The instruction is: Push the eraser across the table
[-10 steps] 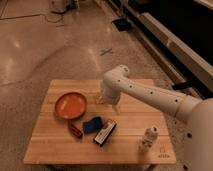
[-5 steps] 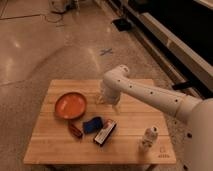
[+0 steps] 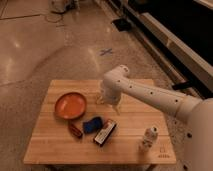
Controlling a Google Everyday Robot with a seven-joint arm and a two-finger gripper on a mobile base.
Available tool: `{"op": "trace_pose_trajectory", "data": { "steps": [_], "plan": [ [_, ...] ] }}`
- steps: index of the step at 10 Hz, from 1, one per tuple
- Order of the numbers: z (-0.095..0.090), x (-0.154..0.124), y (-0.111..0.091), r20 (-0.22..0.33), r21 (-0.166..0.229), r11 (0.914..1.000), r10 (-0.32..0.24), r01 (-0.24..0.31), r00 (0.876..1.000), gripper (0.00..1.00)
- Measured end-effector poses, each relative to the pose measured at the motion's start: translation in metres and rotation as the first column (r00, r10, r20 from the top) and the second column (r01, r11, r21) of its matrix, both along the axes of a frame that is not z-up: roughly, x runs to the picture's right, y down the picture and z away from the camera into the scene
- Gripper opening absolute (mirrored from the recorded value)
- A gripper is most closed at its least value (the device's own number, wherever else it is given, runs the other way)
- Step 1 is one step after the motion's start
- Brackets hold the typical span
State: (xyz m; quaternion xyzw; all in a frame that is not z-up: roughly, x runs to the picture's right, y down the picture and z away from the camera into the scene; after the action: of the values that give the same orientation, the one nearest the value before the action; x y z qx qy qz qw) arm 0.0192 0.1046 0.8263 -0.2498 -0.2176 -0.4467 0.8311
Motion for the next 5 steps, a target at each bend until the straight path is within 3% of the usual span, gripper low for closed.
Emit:
{"op": "trace_pose_trajectory", "data": {
  "steps": [3, 5],
  "plan": [
    [0.009, 0.014, 0.01, -0.04, -0.008, 1.0, -0.004, 0.004, 0.999, 0.79],
    [0.016, 0.019, 0.017, -0.058, -0.012, 0.9999, 0.004, -0.005, 0.998, 0.62]
  ]
}}
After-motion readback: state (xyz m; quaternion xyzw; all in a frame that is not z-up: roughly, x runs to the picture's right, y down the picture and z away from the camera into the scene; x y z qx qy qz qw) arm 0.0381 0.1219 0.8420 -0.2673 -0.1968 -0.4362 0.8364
